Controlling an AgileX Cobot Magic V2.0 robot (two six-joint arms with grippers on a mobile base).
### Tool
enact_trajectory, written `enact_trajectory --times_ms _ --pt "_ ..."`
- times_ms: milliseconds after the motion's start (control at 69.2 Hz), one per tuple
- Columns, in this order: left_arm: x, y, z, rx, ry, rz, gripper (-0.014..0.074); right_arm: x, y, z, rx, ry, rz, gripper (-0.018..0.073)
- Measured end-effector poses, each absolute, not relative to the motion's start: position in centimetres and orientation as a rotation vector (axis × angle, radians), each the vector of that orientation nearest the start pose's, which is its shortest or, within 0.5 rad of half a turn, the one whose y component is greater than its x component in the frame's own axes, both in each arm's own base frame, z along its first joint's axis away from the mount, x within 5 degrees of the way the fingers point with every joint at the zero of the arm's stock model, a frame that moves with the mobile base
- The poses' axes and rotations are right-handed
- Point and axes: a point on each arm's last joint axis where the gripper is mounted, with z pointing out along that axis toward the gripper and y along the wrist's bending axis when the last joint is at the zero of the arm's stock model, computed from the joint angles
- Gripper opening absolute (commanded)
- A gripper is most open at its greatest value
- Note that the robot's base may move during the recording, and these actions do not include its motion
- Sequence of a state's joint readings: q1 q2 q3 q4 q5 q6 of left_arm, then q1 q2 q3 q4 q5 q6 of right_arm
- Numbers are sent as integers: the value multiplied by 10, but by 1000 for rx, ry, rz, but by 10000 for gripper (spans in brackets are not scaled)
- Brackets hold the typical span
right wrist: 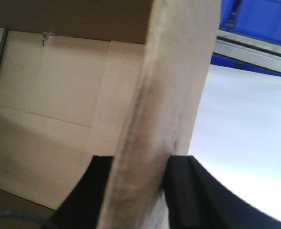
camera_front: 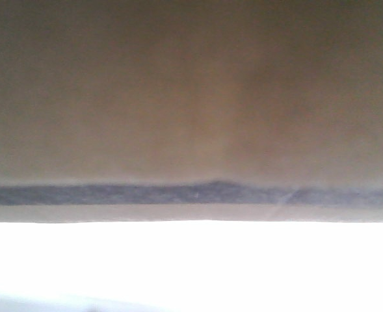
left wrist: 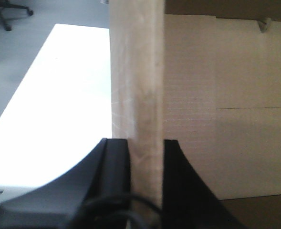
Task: Grab box from left shelf to table start
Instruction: 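Carry the box with both grippers over the white table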
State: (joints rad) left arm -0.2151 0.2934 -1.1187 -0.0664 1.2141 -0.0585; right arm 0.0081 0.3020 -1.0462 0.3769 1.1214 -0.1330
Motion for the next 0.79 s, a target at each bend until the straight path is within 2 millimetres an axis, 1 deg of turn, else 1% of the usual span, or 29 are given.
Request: enact_trajectory --times_ms 794 --pt "-37 2 426 168 1872 -262 -92 -23 30 422 -211 1818 341 20"
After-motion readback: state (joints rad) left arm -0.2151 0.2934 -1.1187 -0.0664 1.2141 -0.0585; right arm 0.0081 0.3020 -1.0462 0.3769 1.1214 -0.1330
